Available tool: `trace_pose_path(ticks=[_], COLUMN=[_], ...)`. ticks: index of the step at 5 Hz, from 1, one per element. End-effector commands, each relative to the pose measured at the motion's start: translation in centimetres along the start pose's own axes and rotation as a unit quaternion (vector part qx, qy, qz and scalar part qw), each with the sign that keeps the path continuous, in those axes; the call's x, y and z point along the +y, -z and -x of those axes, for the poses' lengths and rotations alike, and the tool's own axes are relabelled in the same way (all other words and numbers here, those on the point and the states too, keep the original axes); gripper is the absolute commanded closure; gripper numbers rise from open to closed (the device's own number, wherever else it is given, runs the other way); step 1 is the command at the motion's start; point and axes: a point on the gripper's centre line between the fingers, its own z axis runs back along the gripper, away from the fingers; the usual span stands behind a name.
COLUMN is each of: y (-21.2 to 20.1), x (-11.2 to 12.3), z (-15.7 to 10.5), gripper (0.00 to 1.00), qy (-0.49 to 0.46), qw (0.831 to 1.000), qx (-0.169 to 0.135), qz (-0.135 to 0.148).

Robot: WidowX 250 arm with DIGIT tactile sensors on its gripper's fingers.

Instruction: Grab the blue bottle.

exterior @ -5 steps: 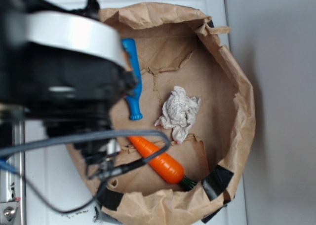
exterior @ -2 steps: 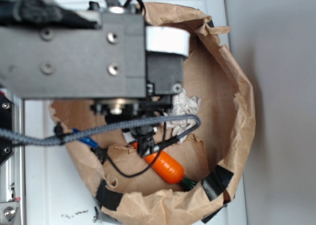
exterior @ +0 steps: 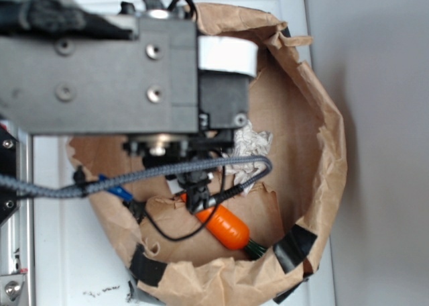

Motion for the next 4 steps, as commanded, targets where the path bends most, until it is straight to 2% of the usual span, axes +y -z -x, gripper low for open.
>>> trace_pose_path(ticks=[1,2,3,4], y=[1.0,2.3,3.7,5.3], x=[0.1,-0.4,-0.5,0.2], z=[-0.6,-1.2,-2.6,-4.5], gripper=[0.0,0.0,0.0,0.0], qy=[-0.181,-0.255,-0.308,-0.372], qw=[0.983,0.966,0.951,0.928], qx=[0.025,0.028,-0.001,0.004], qz=[-0.034,-0.012,0.019,0.026])
